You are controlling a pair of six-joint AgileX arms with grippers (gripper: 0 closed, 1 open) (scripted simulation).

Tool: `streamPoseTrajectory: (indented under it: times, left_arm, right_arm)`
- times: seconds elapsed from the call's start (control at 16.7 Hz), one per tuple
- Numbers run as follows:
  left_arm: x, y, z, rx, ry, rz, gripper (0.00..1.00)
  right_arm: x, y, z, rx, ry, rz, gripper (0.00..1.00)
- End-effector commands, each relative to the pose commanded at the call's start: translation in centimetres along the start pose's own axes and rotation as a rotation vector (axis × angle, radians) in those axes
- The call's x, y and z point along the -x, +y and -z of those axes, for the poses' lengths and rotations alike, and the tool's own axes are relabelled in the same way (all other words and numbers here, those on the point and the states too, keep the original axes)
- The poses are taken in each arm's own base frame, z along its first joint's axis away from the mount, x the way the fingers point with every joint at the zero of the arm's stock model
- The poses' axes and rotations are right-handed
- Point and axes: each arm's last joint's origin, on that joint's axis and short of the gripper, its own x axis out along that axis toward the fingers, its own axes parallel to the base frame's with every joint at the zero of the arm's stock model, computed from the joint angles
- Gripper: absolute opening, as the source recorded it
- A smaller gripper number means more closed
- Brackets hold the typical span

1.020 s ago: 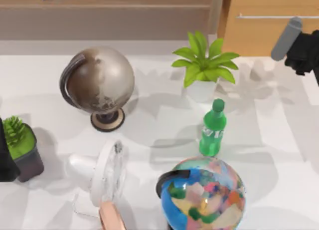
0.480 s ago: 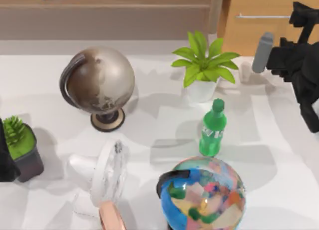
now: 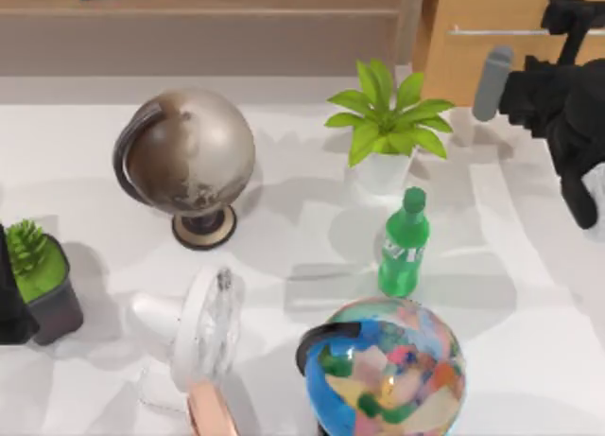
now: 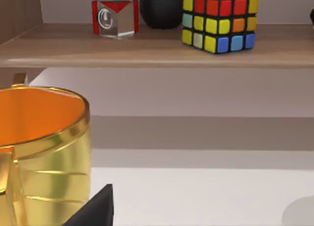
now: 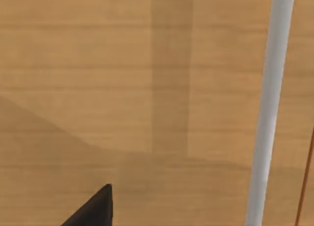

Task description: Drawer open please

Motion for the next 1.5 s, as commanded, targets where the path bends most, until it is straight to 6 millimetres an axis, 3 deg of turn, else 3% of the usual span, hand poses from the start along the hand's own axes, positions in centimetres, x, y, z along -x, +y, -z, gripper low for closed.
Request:
streamPoseTrajectory:
  times: [0.24, 1.02, 1.5]
  left_arm:
    - [0.00, 0.00, 0.00, 0.000, 0.000, 0.000, 1.00]
    - [0.00, 0.00, 0.00, 0.000, 0.000, 0.000, 1.00]
    - [0.00, 0.00, 0.00, 0.000, 0.000, 0.000, 1.00]
  right_arm:
    - [-0.11, -0.01, -0.05, 0.000, 0.000, 0.000, 1.00]
    - [-0.11, -0.01, -0.05, 0.000, 0.000, 0.000, 0.02]
    - [-0.11, -0.01, -0.05, 0.000, 0.000, 0.000, 0.00]
